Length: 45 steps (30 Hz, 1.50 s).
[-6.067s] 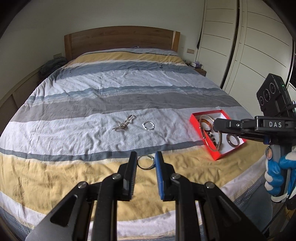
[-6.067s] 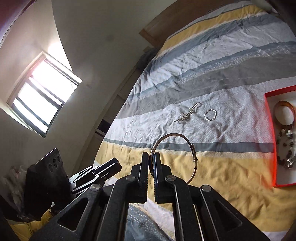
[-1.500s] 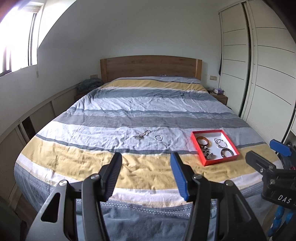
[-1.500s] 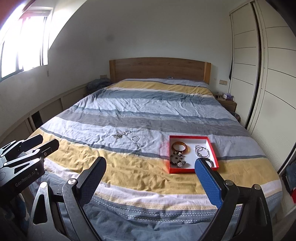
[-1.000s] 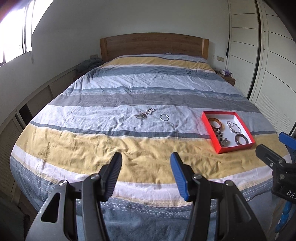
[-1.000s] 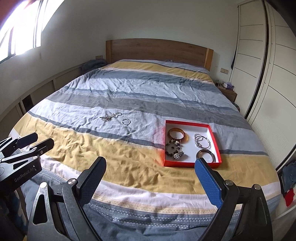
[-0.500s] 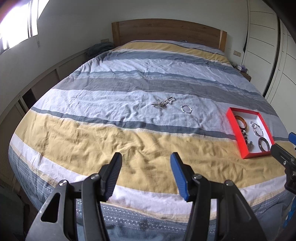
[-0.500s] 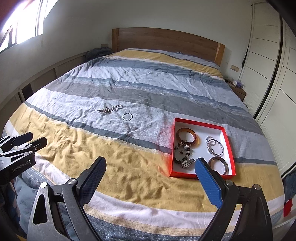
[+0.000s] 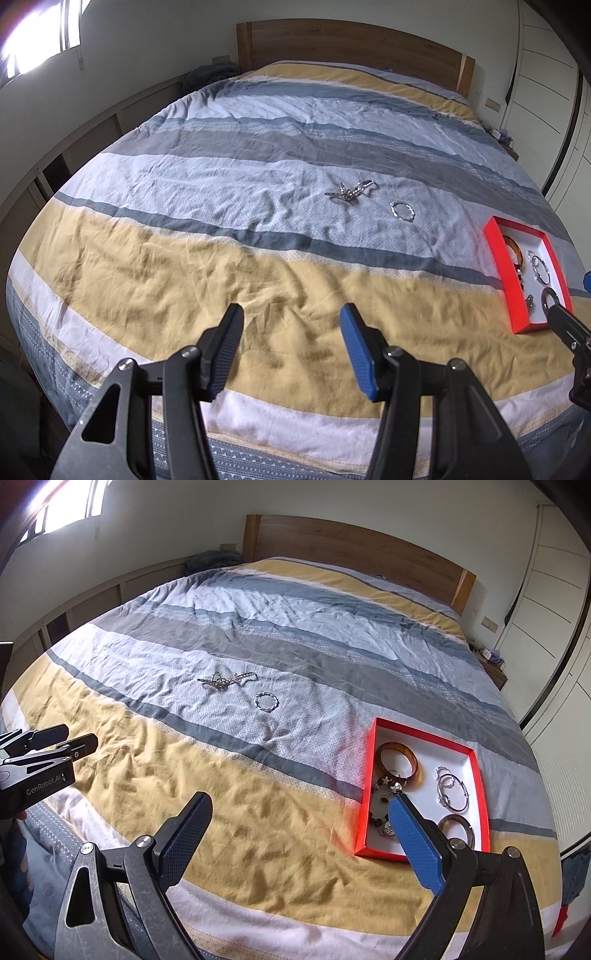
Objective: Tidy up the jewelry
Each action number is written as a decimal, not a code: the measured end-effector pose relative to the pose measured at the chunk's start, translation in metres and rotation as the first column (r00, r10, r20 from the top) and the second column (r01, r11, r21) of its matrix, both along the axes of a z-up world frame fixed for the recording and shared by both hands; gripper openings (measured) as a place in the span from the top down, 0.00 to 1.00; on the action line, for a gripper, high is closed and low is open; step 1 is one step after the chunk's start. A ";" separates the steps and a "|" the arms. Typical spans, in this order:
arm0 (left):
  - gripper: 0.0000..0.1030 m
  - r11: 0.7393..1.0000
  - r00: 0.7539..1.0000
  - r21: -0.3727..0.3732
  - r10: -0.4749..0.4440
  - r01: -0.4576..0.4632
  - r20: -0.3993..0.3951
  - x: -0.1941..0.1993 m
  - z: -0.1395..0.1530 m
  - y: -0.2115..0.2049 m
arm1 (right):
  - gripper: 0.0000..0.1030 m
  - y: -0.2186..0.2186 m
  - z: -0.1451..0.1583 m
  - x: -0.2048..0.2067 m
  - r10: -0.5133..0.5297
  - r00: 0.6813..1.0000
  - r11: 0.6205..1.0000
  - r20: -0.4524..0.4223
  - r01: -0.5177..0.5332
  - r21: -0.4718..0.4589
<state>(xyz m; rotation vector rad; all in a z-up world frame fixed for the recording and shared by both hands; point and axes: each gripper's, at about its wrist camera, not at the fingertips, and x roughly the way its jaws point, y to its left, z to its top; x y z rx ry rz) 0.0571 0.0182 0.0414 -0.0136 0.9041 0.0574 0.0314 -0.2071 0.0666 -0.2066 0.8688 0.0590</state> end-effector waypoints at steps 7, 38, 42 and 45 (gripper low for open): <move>0.49 1.000 1.000 -0.003 0.009 -0.009 -0.018 0.021 -0.013 0.006 | 0.08 0.005 -0.016 0.018 0.021 0.999 1.000 -0.032 -0.021 -0.015; 0.49 0.975 0.975 -0.052 -0.214 0.217 0.057 0.194 -0.044 -0.001 | 0.32 -0.007 -0.068 0.173 0.073 0.995 0.969 -0.062 -0.056 0.239; 0.49 0.953 0.957 -0.086 -0.289 0.291 0.035 0.213 -0.063 -0.014 | 0.32 -0.002 -0.085 0.190 0.087 0.993 0.968 -0.085 -0.064 0.241; 0.49 0.940 0.945 -0.094 -0.326 0.327 0.019 0.225 -0.078 -0.023 | 0.32 0.000 -0.097 0.198 0.102 0.990 0.968 -0.100 -0.076 0.239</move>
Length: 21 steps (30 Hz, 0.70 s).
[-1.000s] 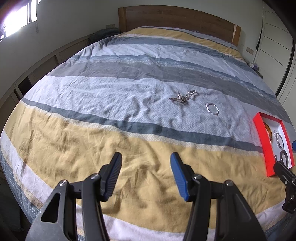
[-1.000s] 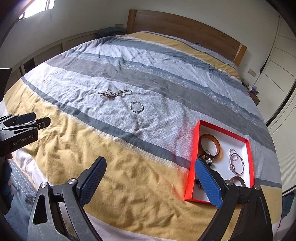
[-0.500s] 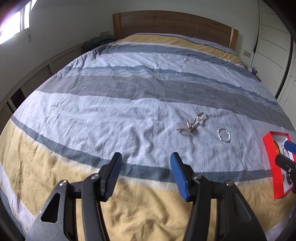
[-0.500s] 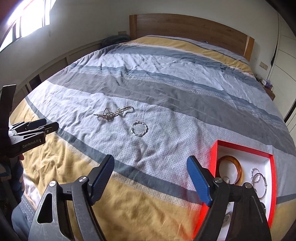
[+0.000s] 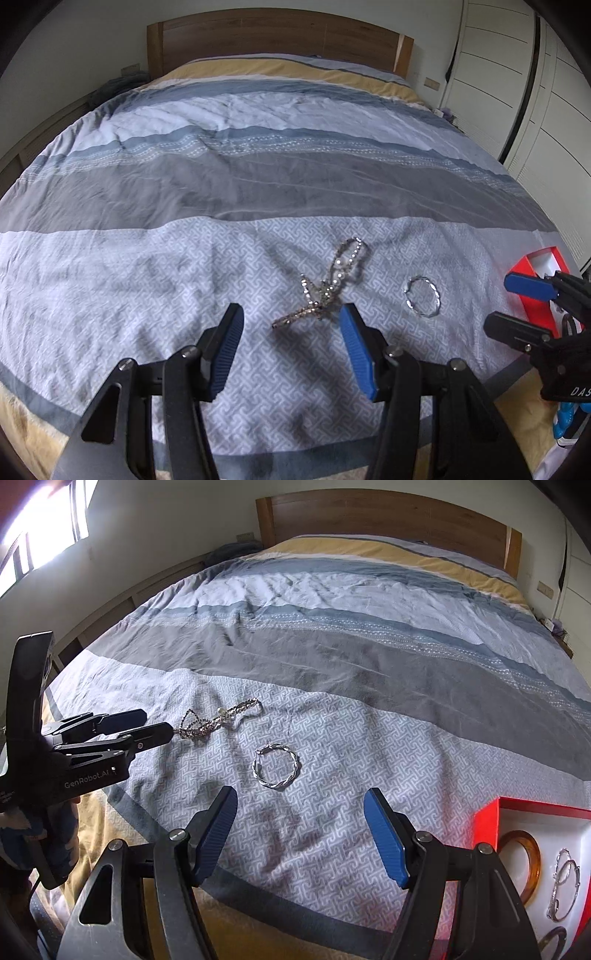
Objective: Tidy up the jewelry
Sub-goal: 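Close left tool on pearl chain necklace while right tool grasps twisted silver bracelet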
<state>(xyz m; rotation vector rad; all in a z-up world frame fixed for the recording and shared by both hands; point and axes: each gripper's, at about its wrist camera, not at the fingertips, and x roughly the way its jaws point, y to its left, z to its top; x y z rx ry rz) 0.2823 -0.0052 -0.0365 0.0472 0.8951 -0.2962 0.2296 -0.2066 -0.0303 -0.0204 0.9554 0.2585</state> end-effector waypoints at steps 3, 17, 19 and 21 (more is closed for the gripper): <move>0.49 1.000 0.999 0.004 -0.030 0.030 -0.014 0.011 -0.013 -0.008 | 0.32 0.003 -0.012 0.006 0.018 1.000 1.000 -0.017 -0.018 0.002; 0.87 0.999 0.999 -0.013 0.039 -0.039 -0.001 0.041 -0.028 0.011 | 0.41 0.028 -0.048 0.042 0.084 0.996 0.996 -0.037 -0.084 0.014; 0.89 0.999 0.999 -0.016 0.044 -0.044 0.005 0.040 -0.028 0.013 | 0.48 0.030 -0.051 0.047 0.087 0.996 0.996 -0.034 -0.086 0.025; 0.89 0.999 0.999 -0.015 0.046 -0.045 0.017 0.037 -0.026 0.013 | 0.62 0.032 -0.054 0.051 0.094 0.995 0.995 -0.036 -0.093 0.029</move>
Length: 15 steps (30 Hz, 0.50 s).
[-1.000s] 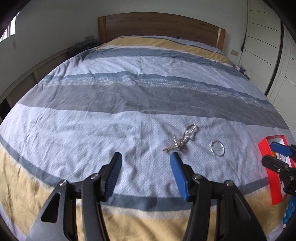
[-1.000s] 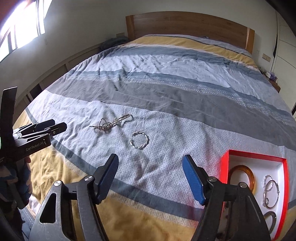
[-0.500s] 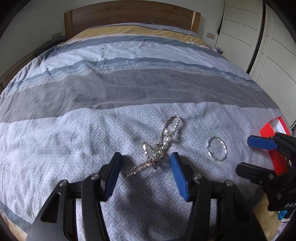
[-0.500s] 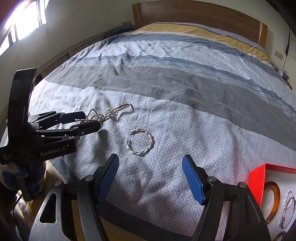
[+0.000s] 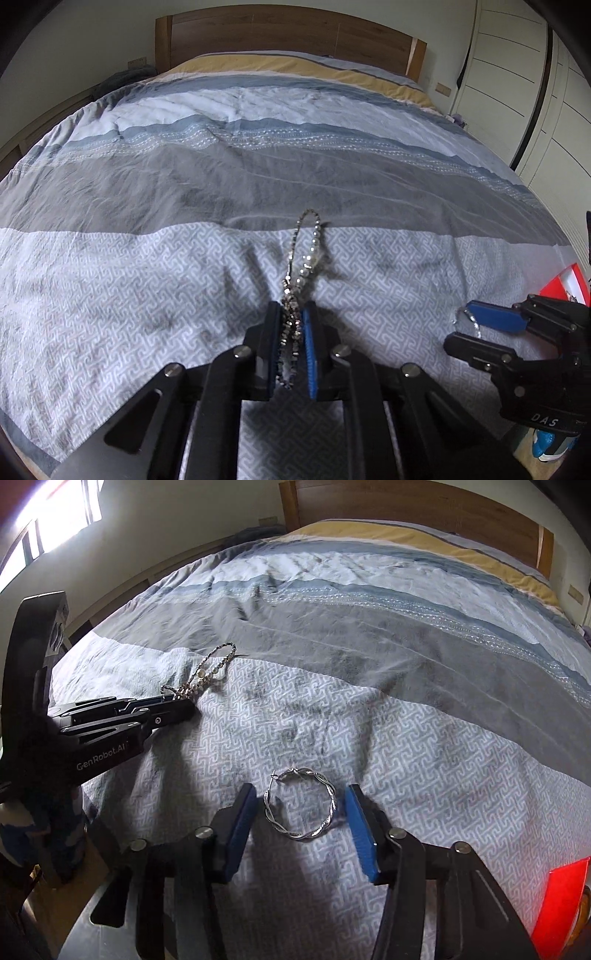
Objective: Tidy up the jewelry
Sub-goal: 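Close left tool on pearl chain necklace while right tool grasps twisted silver bracelet, then carry the necklace and twisted bracelet with both tools into the red box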
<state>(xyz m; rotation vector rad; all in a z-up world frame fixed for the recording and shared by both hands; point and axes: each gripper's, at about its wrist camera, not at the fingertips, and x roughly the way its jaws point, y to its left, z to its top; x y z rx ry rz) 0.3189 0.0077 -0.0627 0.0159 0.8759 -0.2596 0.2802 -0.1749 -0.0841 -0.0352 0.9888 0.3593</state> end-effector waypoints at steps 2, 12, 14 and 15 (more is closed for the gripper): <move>0.90 1.000 1.000 0.000 0.000 0.000 0.008 -0.003 0.002 0.000 | 0.62 0.002 -0.001 0.000 0.011 1.000 1.000 0.001 -0.011 0.000; 0.90 1.000 1.000 -0.002 -0.011 0.011 0.016 -0.031 0.033 -0.011 | 0.63 -0.008 0.035 -0.031 0.013 0.998 0.999 0.059 -0.015 0.040; 0.90 1.000 1.000 0.000 -0.021 0.021 0.021 -0.041 0.043 -0.017 | 0.63 -0.013 0.049 -0.040 0.002 0.997 0.999 0.076 -0.005 0.040; 0.90 1.000 0.999 0.002 -0.028 0.028 0.023 -0.046 0.048 -0.021 | 0.63 -0.017 0.056 -0.045 -0.007 0.997 0.999 0.082 0.003 0.040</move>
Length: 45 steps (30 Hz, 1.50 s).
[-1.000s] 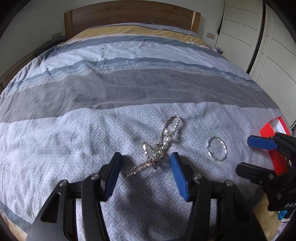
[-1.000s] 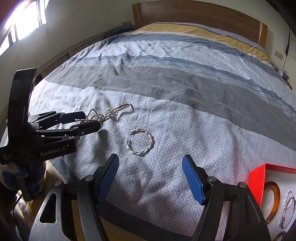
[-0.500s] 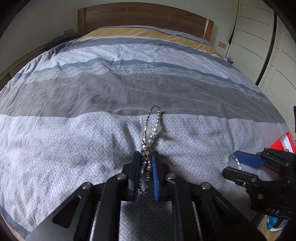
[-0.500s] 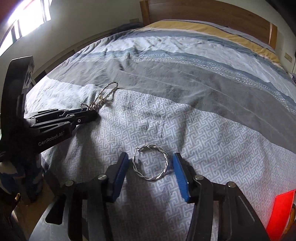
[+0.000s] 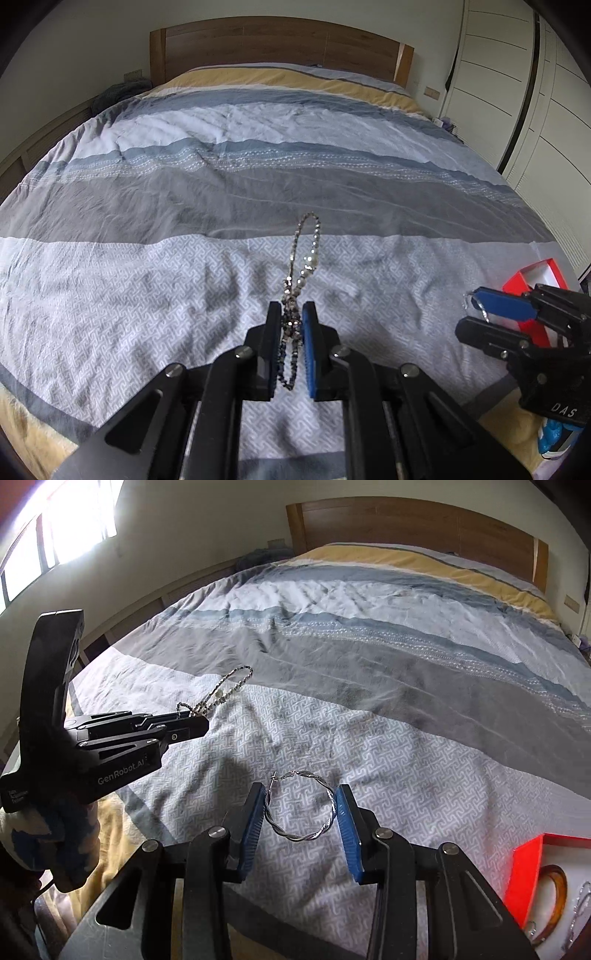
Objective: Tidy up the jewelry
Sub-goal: 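Carry the necklace and twisted bracelet with both tools into the red box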
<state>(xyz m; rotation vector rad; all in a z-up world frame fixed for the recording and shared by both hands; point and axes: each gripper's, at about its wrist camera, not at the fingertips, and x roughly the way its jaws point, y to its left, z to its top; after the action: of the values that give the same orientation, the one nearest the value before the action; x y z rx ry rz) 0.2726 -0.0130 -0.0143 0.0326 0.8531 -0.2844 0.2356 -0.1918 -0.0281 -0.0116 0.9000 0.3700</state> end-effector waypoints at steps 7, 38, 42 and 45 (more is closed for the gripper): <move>0.90 0.998 0.998 0.026 -0.055 0.054 0.033 -0.040 0.039 -0.034 | 0.62 -0.036 0.043 -0.037 -0.083 0.996 0.996 0.034 0.084 -0.021; 0.90 0.933 0.930 0.038 -0.360 0.358 0.069 -0.151 0.091 -0.232 | 0.62 -0.232 0.101 -0.176 -0.391 0.915 0.917 0.100 0.397 -0.048; 0.90 0.926 0.926 0.045 -0.377 0.375 0.031 -0.149 0.072 -0.250 | 0.62 -0.247 0.084 -0.174 -0.403 0.912 0.913 0.075 0.407 -0.042; 0.90 0.922 0.923 0.051 -0.385 0.384 0.002 -0.146 0.057 -0.261 | 0.62 -0.255 0.070 -0.172 -0.410 0.910 0.910 0.056 0.412 -0.043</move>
<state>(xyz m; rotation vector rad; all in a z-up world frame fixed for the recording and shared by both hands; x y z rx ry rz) 0.1261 -0.2741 0.0424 0.2512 0.8384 -0.6325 0.0634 -0.4471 0.0420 0.1188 0.8419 -0.0496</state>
